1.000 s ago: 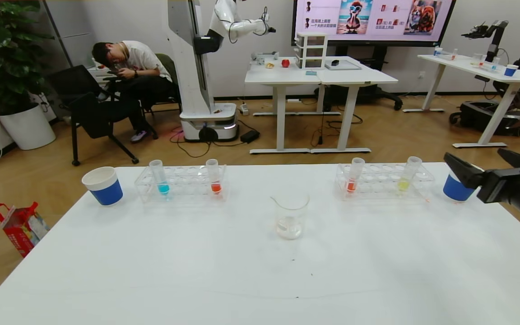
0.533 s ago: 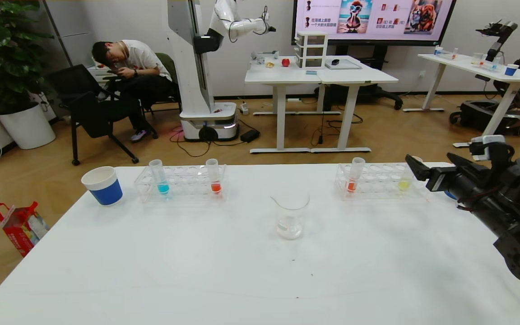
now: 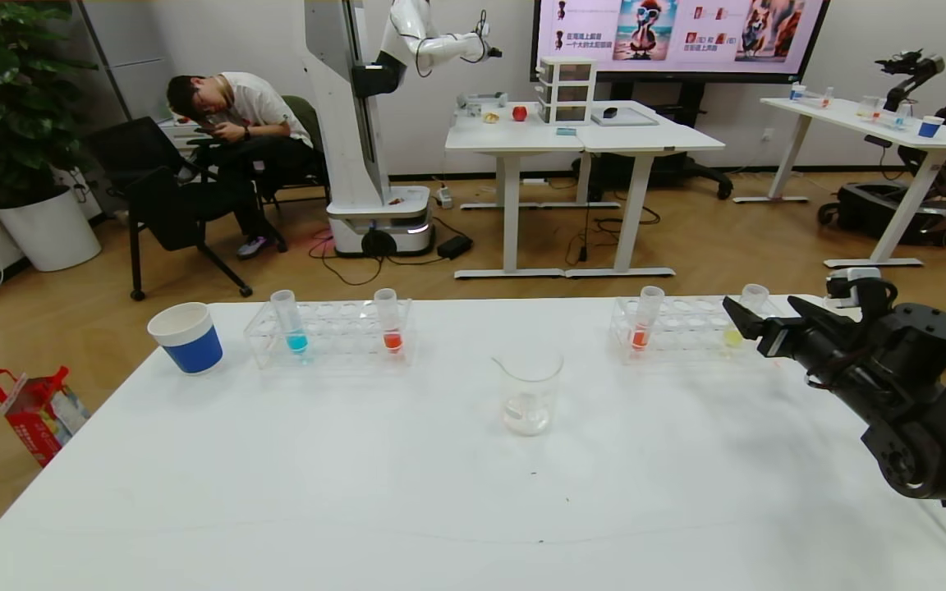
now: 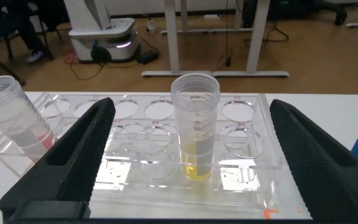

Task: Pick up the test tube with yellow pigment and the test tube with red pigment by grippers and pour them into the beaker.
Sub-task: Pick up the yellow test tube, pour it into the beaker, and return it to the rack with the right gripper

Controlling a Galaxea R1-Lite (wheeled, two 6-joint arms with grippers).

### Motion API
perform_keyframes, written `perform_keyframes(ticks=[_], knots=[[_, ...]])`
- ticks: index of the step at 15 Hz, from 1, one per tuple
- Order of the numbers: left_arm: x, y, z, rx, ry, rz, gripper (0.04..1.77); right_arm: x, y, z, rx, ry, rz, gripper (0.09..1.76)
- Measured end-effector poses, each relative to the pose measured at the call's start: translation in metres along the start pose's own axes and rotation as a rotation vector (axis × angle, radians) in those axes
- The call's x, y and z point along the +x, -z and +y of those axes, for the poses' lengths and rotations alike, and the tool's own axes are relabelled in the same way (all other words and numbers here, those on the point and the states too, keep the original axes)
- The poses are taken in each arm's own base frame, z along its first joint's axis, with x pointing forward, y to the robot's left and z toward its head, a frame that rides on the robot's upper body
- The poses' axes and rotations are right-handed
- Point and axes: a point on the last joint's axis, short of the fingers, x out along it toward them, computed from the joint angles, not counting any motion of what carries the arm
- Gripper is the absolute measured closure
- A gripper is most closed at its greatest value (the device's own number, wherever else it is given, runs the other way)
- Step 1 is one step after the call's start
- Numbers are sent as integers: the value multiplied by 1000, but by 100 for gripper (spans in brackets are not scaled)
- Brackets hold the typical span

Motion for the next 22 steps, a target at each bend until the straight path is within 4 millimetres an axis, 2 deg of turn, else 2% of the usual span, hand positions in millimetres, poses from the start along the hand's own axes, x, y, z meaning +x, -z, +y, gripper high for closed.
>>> perform_keyframes(ticks=[6, 10, 11, 12, 14, 15, 17, 18, 22], knots=[[0, 0, 0, 0, 0, 0, 6, 23, 11, -7, -8, -34, -26, 11], [0, 0, 0, 0, 0, 0, 6, 30, 20, -10, -8, -33, -24, 12], [0, 0, 0, 0, 0, 0, 6, 30, 21, -10, -8, -33, -23, 24], [0, 0, 0, 0, 0, 0, 6, 31, 22, -10, -8, -33, -22, 49], [0, 0, 0, 0, 0, 0, 6, 33, 21, -10, -12, -30, -31, 135], [0, 0, 0, 0, 0, 0, 6, 33, 21, -11, -14, -32, -35, 149], [0, 0, 0, 0, 0, 0, 6, 34, 20, -10, -13, -33, -39, 125], [0, 0, 0, 0, 0, 0, 6, 34, 20, -10, -15, -32, -40, 135], [0, 0, 0, 0, 0, 0, 6, 33, 13, -8, -22, -35, -53, 135]])
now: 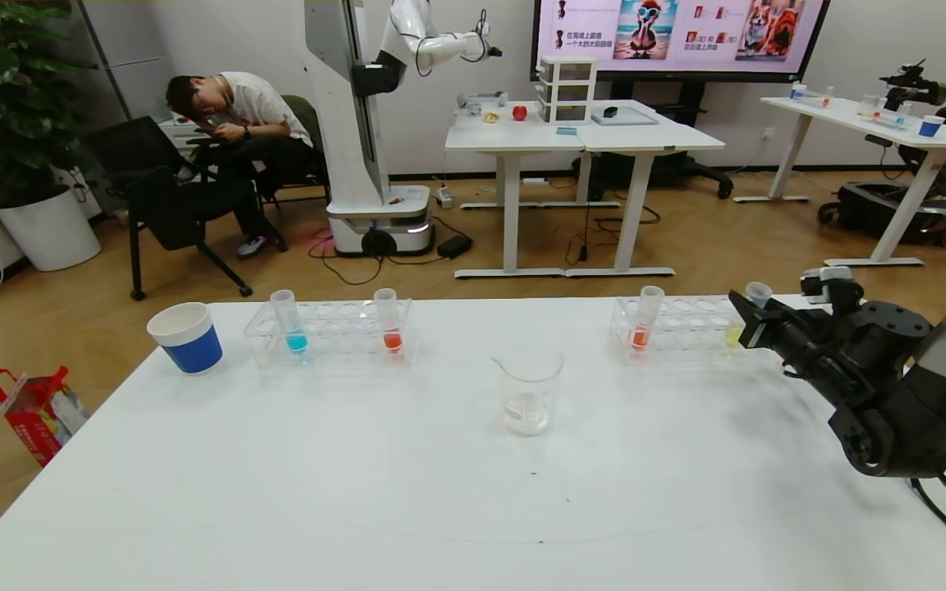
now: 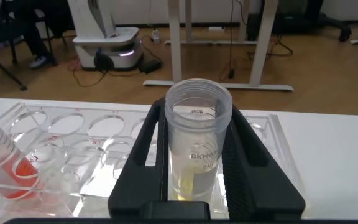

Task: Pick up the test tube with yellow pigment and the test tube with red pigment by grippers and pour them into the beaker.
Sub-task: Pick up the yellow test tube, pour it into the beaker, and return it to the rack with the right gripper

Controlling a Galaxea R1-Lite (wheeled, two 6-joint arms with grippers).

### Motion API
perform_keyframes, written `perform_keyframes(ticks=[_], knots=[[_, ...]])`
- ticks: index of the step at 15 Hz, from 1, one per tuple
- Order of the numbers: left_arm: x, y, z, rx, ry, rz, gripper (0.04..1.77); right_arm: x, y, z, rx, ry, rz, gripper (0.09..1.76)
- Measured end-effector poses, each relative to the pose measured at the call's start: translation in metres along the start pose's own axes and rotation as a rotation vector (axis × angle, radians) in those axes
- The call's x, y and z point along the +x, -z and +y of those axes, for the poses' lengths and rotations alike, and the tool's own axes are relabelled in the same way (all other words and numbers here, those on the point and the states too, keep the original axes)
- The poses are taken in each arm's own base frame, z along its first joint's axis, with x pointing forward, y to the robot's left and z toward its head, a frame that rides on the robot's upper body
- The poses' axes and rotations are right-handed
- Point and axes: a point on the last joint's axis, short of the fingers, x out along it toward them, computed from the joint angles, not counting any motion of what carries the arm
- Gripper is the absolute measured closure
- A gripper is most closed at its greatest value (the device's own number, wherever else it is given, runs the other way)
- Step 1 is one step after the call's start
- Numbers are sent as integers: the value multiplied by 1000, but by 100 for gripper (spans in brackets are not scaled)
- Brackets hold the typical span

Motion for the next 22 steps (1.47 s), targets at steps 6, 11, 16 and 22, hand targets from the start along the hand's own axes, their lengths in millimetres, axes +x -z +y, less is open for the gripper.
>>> perform_keyframes(ticks=[6, 11, 16, 22], knots=[[0, 0, 0, 0, 0, 0, 6, -3, -50, 9, -25, -14, -40, 135], [0, 0, 0, 0, 0, 0, 6, -5, -72, 12, -88, -22, -91, 135], [0, 0, 0, 0, 0, 0, 6, 10, -84, 36, -153, -99, -98, 135], [0, 0, 0, 0, 0, 0, 6, 35, -113, 107, -238, -289, -150, 135]])
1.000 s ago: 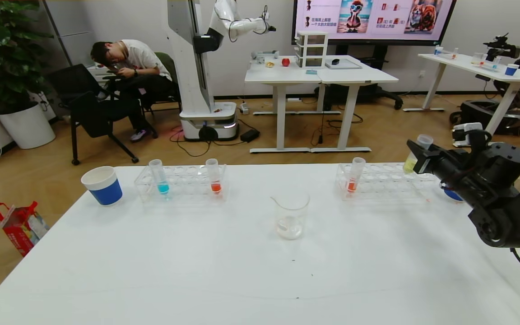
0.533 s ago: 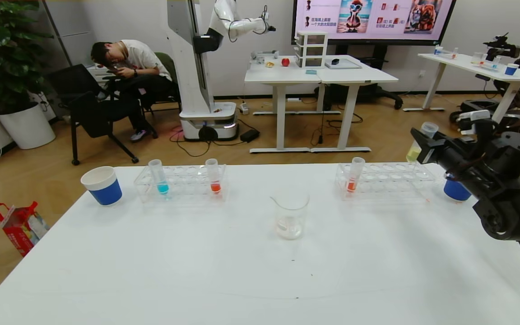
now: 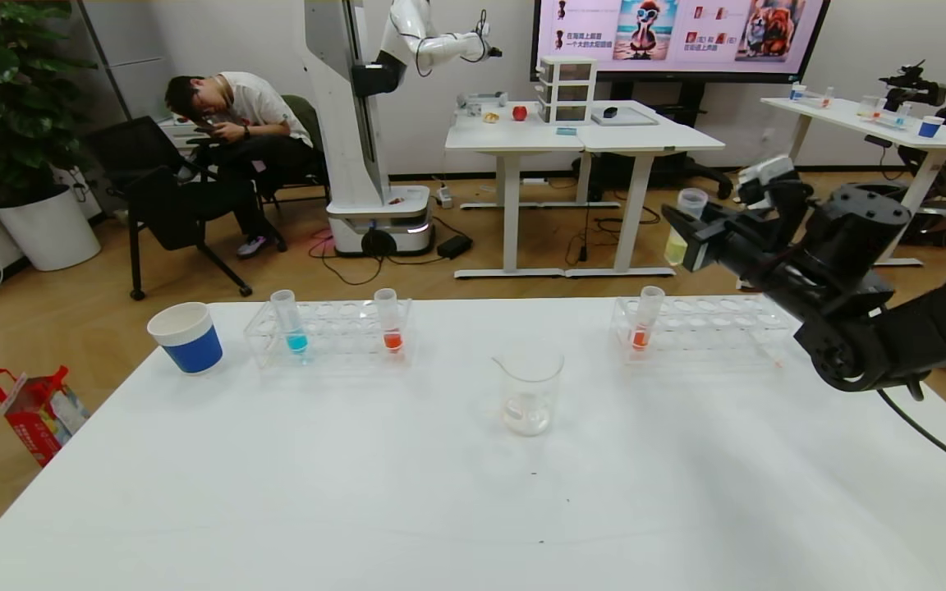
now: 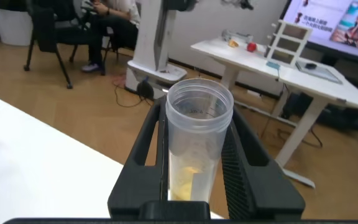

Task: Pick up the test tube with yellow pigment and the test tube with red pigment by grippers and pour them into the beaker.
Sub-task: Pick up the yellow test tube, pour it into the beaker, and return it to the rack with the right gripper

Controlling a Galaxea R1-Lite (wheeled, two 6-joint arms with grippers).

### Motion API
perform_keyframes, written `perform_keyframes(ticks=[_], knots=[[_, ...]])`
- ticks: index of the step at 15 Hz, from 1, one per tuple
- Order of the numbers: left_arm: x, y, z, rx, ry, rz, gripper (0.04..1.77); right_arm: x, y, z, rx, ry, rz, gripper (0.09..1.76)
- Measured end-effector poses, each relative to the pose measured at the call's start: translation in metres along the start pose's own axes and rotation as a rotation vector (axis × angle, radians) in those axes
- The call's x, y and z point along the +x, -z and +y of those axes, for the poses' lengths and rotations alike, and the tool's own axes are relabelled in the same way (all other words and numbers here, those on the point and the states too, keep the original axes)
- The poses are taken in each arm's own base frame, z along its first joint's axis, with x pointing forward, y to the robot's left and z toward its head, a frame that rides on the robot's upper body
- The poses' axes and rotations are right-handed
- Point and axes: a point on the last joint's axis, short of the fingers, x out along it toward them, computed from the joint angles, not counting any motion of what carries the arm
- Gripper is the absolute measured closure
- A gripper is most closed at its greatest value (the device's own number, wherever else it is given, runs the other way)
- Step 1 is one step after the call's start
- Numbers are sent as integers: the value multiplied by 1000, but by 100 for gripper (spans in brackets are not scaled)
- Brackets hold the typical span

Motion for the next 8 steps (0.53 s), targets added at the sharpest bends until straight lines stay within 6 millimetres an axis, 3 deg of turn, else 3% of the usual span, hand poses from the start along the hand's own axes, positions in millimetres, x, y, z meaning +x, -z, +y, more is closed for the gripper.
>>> perform_keyframes(ticks=[3, 8], knots=[[0, 0, 0, 0, 0, 0, 6, 16, -16, 35, -60, -80, -62, 135], [0, 0, 0, 0, 0, 0, 6, 25, -14, 79, -267, -256, -161, 135]])
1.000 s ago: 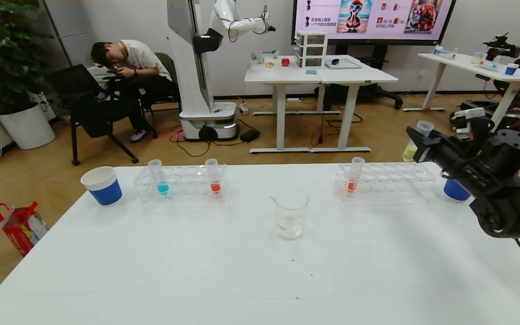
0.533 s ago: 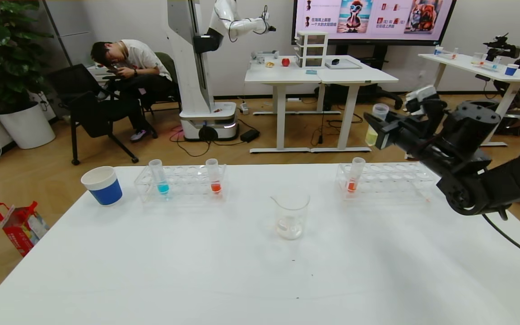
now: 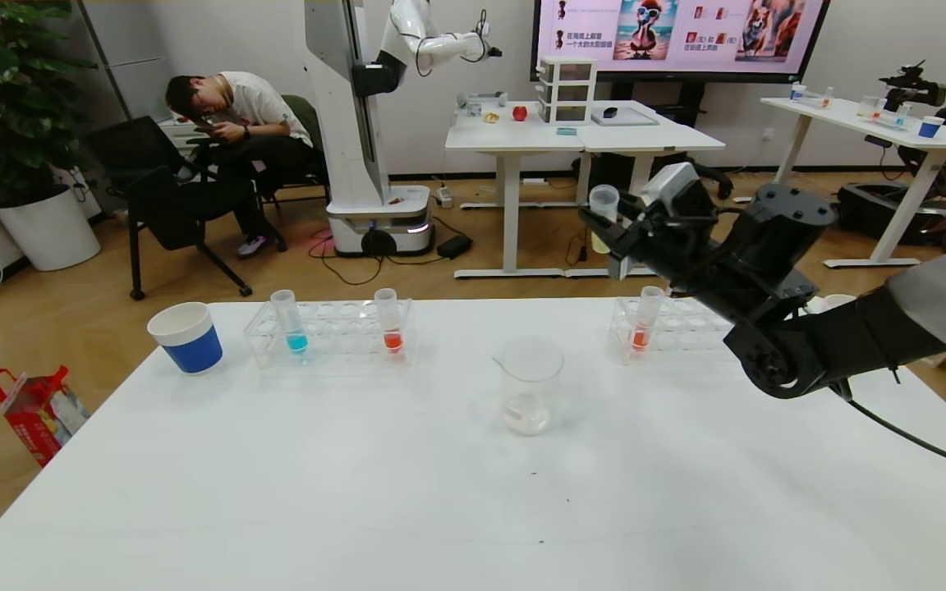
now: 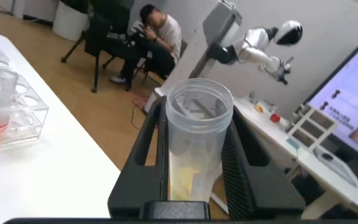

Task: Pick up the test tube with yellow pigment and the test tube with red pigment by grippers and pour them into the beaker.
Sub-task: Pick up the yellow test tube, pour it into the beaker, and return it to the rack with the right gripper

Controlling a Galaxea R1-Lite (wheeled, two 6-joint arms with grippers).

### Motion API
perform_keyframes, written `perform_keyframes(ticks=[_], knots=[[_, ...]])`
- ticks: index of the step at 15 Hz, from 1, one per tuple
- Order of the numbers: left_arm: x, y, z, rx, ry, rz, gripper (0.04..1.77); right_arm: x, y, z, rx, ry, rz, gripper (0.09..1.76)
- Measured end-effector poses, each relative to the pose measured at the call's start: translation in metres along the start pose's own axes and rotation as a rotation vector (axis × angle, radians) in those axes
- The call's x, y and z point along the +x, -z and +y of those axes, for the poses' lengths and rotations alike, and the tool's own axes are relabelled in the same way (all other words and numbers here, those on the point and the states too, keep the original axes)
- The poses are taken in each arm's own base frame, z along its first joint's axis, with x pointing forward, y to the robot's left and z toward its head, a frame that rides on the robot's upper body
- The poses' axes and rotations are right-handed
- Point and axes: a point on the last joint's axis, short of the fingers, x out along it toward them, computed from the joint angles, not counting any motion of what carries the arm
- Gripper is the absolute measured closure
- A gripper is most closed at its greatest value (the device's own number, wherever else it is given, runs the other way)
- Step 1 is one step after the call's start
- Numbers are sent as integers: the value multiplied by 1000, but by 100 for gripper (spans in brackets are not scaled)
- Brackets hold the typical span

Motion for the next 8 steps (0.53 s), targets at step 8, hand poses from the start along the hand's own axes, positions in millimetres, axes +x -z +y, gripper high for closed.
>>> perform_keyframes(ticks=[8], knots=[[0, 0, 0, 0, 0, 0, 6, 5, 24, 25, -329, -235, -115, 135]])
